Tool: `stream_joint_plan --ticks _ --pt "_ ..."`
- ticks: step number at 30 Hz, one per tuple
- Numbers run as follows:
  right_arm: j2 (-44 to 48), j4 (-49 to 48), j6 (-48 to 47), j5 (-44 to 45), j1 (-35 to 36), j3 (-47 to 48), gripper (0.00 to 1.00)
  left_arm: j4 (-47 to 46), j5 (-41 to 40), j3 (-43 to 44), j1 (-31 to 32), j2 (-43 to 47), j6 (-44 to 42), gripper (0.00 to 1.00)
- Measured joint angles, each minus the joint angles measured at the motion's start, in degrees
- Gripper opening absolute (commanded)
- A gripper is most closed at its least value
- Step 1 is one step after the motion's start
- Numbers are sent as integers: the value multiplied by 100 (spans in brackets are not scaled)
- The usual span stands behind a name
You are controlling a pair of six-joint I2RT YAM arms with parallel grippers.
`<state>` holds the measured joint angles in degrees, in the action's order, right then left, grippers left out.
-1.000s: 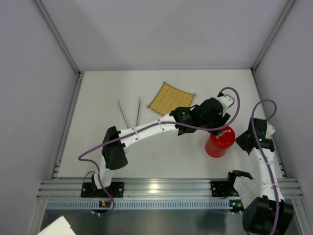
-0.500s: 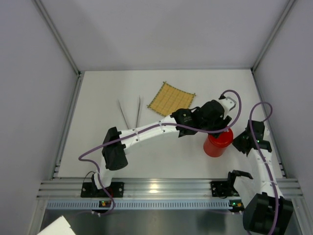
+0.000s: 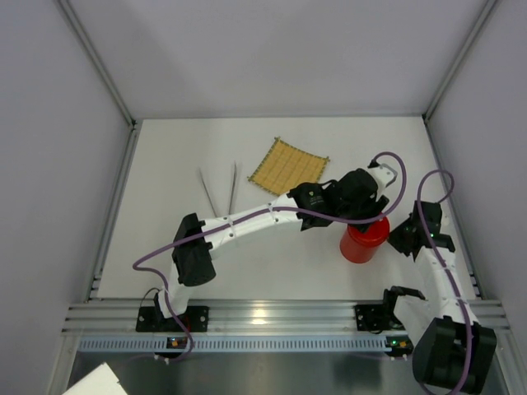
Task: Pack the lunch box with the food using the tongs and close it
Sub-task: Close the box lid on the packing box.
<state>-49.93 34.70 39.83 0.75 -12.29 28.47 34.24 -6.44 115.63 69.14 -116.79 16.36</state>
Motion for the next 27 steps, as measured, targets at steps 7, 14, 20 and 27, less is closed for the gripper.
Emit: stream_joint_plan --ticks 7,14,20,27 --pt "-179 -219 181 2 404 0 0 55 -26 0 2 -87 0 54" --pt "-345 -332 356 72 743 0 0 179 -92 0 0 -238 0 54" --pt "-522 -374 544 291 1294 0 0 315 -278 98 2 -328 -13 54" --pt "-789 -448 800 544 1832 4 0 520 -651 240 -7 -378 -44 54"
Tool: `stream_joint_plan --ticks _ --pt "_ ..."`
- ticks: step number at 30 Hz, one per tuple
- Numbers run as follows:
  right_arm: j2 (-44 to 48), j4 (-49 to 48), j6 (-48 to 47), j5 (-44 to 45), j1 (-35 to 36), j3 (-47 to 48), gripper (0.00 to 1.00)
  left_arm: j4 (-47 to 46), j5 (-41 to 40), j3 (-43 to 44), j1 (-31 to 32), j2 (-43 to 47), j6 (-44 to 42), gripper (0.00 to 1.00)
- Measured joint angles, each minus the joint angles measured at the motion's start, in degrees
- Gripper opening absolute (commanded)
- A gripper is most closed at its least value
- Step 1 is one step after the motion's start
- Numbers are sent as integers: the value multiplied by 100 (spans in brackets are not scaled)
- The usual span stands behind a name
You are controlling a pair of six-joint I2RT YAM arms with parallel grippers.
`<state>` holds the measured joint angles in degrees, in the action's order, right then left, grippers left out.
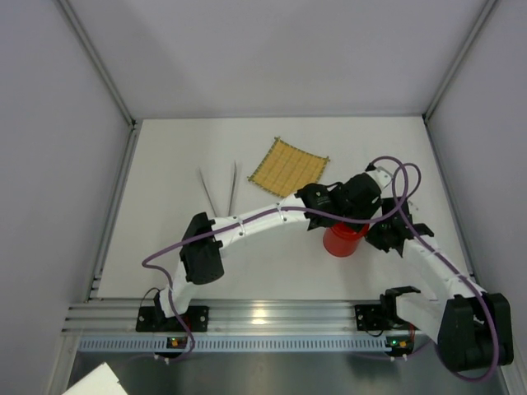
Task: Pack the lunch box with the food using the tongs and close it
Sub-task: Close the box lid on the packing box.
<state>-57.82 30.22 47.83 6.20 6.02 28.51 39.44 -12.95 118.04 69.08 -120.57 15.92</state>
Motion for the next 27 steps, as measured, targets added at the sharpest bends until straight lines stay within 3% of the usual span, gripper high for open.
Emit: stream_joint_plan --ticks 27 --pt "-426 -166 328 317 348 201 0 328 -857 483 61 -385 90 52"
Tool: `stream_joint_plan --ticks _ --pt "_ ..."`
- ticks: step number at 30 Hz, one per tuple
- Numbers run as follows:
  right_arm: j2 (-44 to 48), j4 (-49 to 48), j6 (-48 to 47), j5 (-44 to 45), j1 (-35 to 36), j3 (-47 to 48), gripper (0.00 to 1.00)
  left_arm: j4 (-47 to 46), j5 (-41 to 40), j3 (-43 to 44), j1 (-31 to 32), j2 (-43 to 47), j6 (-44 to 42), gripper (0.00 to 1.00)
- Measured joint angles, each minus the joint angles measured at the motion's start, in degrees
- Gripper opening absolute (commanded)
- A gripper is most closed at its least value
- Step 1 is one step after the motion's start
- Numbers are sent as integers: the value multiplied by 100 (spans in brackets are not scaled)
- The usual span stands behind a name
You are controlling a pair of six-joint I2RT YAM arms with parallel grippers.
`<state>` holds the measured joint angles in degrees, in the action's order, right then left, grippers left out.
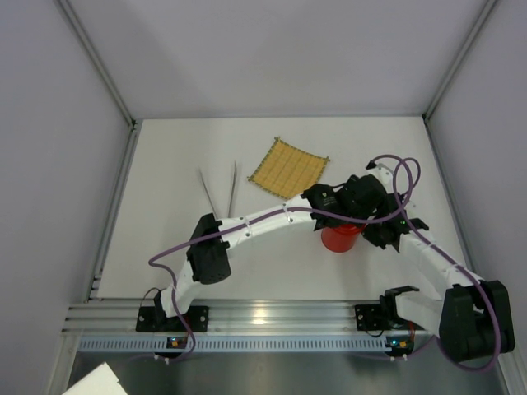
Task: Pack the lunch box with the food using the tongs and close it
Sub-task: Close the box lid on the packing box.
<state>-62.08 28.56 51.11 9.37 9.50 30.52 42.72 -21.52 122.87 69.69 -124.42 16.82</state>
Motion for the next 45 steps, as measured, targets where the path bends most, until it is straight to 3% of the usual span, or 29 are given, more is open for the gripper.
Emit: stream_joint_plan --ticks 28,45 --pt "-24 -11 9 151 118 31 0 -509 -192 -470 37 125 133 57" --pt "70 31 13 205 164 125 2 249 -345 -542 -31 457 254 64"
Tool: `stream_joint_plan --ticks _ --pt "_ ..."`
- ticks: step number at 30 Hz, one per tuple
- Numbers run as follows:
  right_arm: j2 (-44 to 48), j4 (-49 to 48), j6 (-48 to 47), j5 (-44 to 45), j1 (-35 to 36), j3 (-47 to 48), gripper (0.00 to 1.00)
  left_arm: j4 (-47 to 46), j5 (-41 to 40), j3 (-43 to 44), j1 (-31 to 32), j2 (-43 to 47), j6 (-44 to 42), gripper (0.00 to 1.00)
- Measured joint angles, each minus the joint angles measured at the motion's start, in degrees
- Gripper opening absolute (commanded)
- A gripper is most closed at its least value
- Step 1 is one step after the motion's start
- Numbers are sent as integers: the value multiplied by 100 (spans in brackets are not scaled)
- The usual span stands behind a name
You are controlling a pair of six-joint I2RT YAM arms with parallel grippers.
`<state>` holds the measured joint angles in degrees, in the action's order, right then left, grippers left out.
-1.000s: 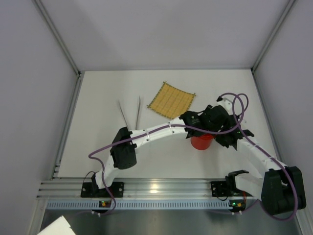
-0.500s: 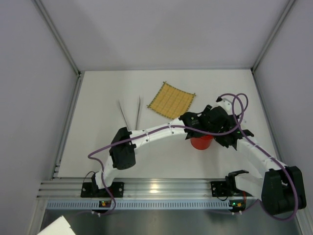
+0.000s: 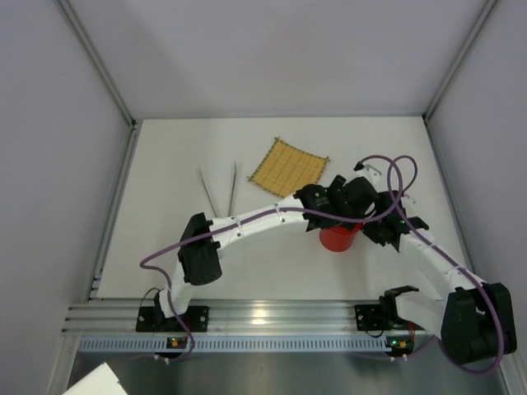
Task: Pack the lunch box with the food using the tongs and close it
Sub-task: Close the box lid on the packing box.
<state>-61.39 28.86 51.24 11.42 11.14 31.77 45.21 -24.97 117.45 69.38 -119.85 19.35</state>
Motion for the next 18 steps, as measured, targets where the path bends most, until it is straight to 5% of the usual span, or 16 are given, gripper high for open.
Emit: stream_joint_plan --ticks 18 --pt "614 511 155 682 -68 39 8 157 22 -358 -352 929 -4 65"
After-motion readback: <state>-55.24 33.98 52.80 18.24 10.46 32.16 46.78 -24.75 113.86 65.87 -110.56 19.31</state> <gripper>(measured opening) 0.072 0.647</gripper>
